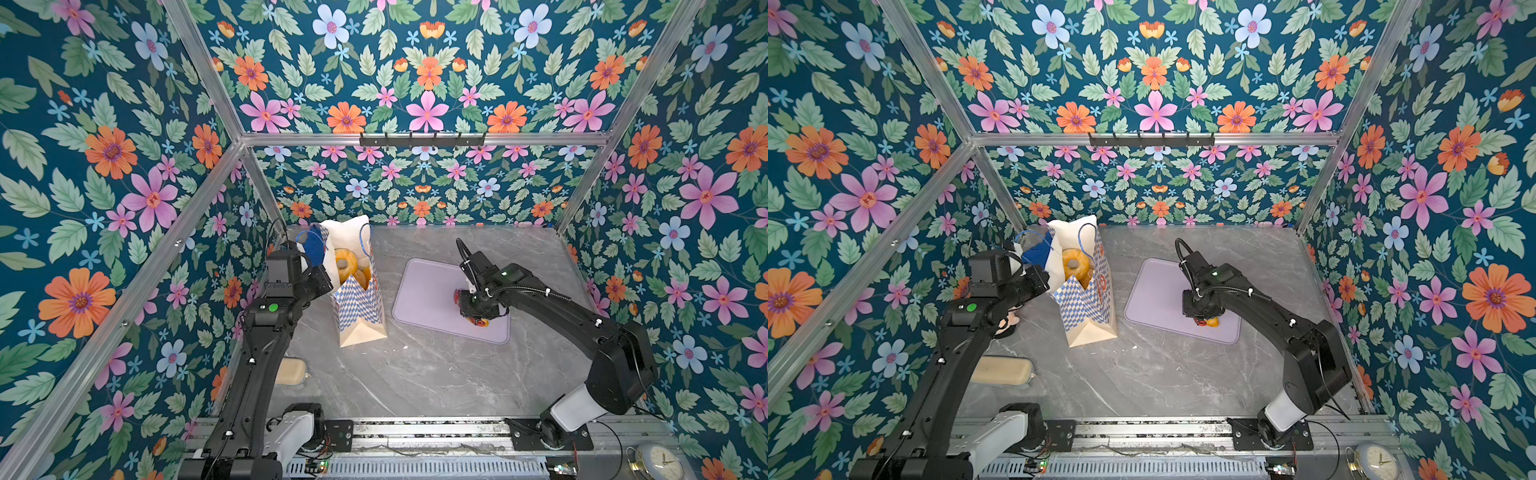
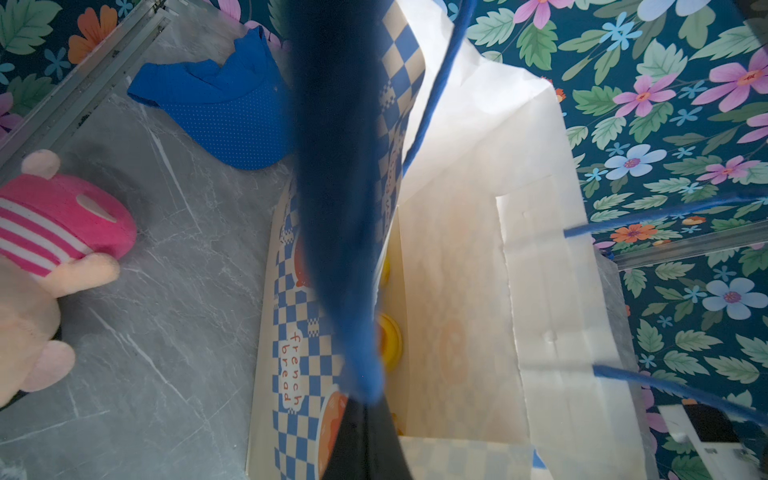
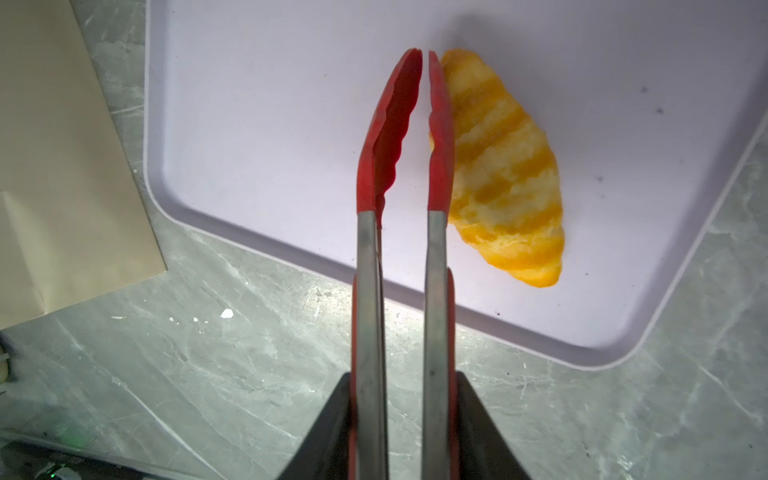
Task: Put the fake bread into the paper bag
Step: 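Lower the right tongs beside the croissant on the tray, then open the right tongs wider and position them around the croissant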
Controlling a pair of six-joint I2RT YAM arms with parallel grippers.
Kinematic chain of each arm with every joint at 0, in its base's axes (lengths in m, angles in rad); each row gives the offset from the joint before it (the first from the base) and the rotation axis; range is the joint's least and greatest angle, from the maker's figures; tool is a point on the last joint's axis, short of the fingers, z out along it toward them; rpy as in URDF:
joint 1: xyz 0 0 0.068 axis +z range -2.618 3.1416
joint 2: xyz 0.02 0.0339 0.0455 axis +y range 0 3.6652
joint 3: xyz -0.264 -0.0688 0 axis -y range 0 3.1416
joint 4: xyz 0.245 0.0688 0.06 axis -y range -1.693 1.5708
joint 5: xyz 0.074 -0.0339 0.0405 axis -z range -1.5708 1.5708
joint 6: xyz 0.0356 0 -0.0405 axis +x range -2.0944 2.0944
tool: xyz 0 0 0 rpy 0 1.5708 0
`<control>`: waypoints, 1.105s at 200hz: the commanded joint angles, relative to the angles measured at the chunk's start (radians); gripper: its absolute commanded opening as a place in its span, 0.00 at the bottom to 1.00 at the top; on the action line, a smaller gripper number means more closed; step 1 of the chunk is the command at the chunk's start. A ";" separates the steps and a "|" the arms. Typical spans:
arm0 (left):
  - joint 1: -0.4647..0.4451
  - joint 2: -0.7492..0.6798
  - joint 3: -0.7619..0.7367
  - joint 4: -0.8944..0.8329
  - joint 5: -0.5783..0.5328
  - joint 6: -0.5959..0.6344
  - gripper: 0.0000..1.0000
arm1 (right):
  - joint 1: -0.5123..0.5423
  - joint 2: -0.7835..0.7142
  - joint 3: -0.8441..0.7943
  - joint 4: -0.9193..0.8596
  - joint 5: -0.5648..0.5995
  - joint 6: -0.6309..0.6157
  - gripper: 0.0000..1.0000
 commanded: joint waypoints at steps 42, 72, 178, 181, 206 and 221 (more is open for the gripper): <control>-0.001 0.008 0.016 -0.022 0.005 0.000 0.04 | -0.051 -0.009 -0.006 0.024 0.031 -0.020 0.36; 0.000 0.009 0.018 -0.022 0.004 0.001 0.04 | -0.052 -0.019 0.015 0.018 0.020 -0.022 0.36; -0.001 0.011 0.032 -0.013 0.013 0.012 0.08 | -0.052 -0.234 -0.023 -0.107 0.039 0.006 0.36; -0.001 0.011 0.034 -0.013 0.013 0.012 0.08 | -0.053 -0.240 -0.027 -0.112 0.042 0.006 0.36; -0.001 0.005 0.036 -0.016 0.013 0.015 0.11 | -0.052 -0.288 -0.057 -0.154 0.054 0.009 0.36; 0.000 0.002 0.040 -0.019 0.014 0.015 0.13 | -0.052 -0.312 -0.077 -0.166 0.055 0.013 0.37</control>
